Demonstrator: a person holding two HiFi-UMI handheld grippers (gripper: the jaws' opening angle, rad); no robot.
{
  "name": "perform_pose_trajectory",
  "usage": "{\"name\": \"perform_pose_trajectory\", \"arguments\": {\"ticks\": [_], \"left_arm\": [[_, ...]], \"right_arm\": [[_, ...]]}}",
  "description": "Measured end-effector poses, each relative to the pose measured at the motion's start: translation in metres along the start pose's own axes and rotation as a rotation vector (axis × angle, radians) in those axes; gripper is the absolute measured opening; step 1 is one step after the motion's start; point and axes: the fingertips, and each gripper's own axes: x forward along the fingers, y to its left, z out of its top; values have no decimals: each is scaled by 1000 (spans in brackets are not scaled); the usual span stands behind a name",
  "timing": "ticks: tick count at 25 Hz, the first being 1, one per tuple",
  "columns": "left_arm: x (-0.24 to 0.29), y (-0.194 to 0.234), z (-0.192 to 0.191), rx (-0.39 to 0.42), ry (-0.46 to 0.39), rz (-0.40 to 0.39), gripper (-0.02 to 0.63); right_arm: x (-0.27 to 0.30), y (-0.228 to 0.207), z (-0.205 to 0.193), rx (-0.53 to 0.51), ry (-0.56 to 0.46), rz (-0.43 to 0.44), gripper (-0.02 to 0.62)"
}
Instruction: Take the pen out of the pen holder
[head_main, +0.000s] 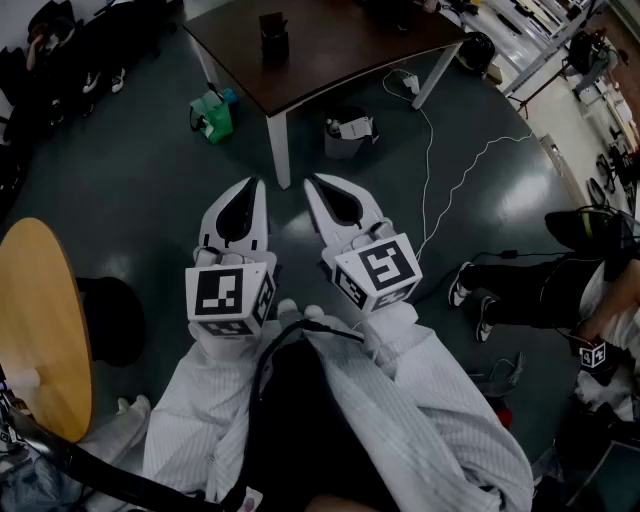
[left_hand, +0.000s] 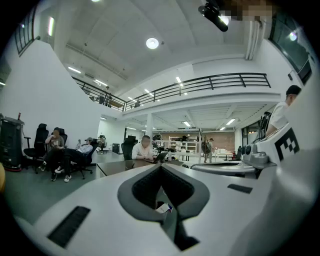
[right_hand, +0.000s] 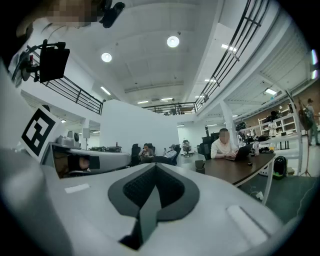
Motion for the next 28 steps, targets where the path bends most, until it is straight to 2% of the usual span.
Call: {"name": "perform_pose_trajectory", "arguments": {"ticks": [8, 17, 28], "left_arm": [[3, 4, -7, -6, 12, -3, 5], [19, 33, -14, -7, 16, -28, 5], [79, 83, -32, -22, 46, -49, 5]], "right_arm": [[1, -8, -3, 16, -4, -28, 2], [27, -21, -12, 47, -19, -97, 2], [87, -64, -33, 62, 3, -155, 3]]}}
